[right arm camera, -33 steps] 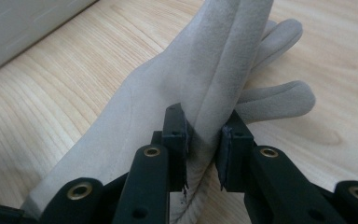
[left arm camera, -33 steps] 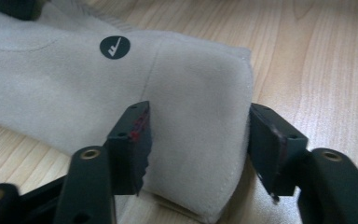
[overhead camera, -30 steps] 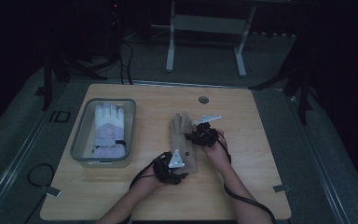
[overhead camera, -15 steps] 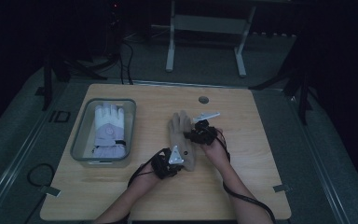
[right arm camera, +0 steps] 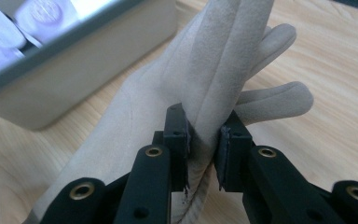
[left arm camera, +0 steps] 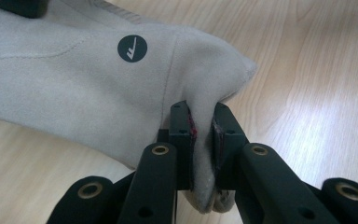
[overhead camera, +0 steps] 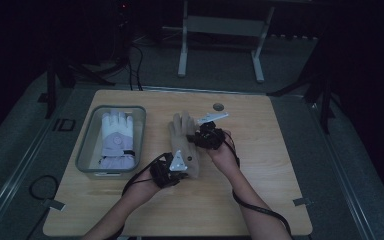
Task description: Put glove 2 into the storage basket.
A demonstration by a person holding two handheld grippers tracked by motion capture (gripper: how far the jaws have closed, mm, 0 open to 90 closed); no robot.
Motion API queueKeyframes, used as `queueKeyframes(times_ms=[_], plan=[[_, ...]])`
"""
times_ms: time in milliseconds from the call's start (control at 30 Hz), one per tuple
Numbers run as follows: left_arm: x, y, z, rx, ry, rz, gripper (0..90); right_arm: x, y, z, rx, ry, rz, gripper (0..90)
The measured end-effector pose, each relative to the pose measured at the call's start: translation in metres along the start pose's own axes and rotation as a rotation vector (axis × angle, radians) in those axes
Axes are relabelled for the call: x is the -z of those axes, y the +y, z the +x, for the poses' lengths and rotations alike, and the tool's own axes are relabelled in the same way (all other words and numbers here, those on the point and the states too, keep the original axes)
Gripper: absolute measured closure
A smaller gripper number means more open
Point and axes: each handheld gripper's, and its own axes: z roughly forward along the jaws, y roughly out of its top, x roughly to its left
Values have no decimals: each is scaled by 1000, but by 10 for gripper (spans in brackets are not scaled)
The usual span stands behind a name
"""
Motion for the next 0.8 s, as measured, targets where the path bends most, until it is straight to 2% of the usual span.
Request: queueKeyframes(times_ms=[367,600,667,800], plan=[[36,-6,14,-7,34,20,816,-4,36,28,46,17,-31,767],[52,-13,22,-9,66,35,816,-10,53,42,67,32,-43,767],[60,-19,28,9,78,42,816,-16,63,51,75,37,-46,767],[66,-28,33,29,79,43,816,-23,71,59,83,45,-47,767]])
